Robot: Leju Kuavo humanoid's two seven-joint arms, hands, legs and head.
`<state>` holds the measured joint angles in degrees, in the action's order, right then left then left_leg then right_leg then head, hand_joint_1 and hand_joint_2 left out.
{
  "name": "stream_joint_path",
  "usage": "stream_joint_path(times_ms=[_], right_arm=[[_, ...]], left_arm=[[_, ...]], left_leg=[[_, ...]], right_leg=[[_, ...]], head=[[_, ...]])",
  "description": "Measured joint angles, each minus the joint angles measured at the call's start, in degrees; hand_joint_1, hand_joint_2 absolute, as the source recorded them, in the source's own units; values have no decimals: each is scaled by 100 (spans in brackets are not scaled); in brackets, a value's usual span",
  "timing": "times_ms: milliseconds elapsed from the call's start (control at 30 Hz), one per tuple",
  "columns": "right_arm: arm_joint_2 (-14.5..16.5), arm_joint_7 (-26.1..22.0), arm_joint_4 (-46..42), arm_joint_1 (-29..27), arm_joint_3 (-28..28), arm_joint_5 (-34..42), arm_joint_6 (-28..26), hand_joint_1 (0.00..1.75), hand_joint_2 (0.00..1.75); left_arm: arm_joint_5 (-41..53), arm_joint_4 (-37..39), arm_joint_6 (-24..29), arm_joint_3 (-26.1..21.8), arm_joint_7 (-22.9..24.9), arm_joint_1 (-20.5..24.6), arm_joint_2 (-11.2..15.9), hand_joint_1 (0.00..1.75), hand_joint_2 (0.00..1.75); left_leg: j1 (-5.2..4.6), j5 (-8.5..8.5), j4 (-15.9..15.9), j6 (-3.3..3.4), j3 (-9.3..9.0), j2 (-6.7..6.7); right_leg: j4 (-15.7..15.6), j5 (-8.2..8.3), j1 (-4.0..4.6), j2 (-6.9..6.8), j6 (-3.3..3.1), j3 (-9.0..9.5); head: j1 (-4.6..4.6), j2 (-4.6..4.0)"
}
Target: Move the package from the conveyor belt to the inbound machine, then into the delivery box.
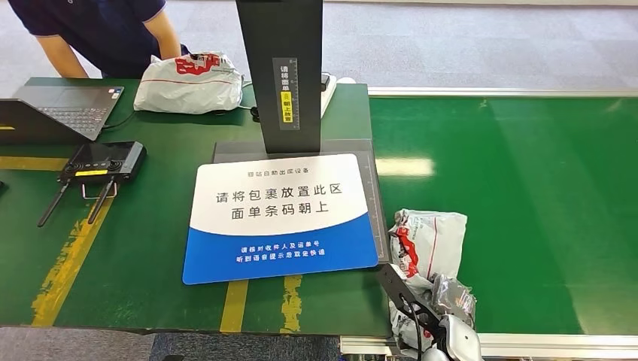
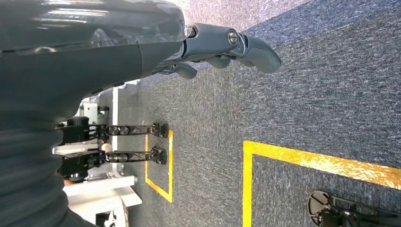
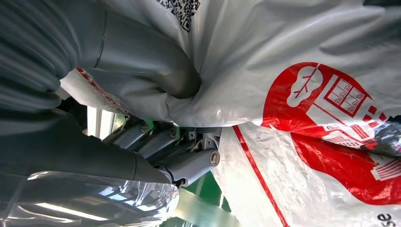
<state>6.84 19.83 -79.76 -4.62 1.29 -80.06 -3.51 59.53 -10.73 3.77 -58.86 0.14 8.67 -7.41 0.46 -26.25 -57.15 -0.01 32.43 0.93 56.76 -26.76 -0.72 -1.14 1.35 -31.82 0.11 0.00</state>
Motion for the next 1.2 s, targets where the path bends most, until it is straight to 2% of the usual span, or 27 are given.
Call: stream_joint_path(times_ms=[200, 600, 800, 967, 1200], right_arm=[[0, -268, -152, -6, 7, 116, -568, 172, 175], [128, -1473, -1368, -140, 0, 561, -2239, 175, 175], [190, -1760, -1796, -225, -2, 696, -2611, 175, 175], [242, -2265, -2153, -272, -75, 1163, -2922, 175, 175], [249, -2889, -2297, -188, -445, 2128, -2516, 175, 175]], left_arm=[[-34, 0, -13, 0, -37, -16, 0, 0, 175], [-28, 0, -25, 0, -84, -11, -3, 0, 175], [25, 0, -25, 2, -79, 18, -4, 0, 175], [96, 0, -25, 27, -36, 106, -5, 0, 175], [187, 0, -65, 58, 22, 209, -7, 0, 175]], left_leg=[[0, 0, 0, 0, 0, 0], [0, 0, 0, 0, 0, 0], [0, 0, 0, 0, 0, 0], [0, 0, 0, 0, -1, 2], [0, 1, 0, 0, -1, 2]], right_leg=[[0, 0, 0, 0, 0, 0], [0, 0, 0, 0, 0, -1], [0, 0, 0, 0, 0, -1], [0, 1, 0, 1, 0, 0], [2, 1, 0, 2, 0, 1]], head=[[1, 0], [1, 0], [1, 0], [1, 0], [1, 0]])
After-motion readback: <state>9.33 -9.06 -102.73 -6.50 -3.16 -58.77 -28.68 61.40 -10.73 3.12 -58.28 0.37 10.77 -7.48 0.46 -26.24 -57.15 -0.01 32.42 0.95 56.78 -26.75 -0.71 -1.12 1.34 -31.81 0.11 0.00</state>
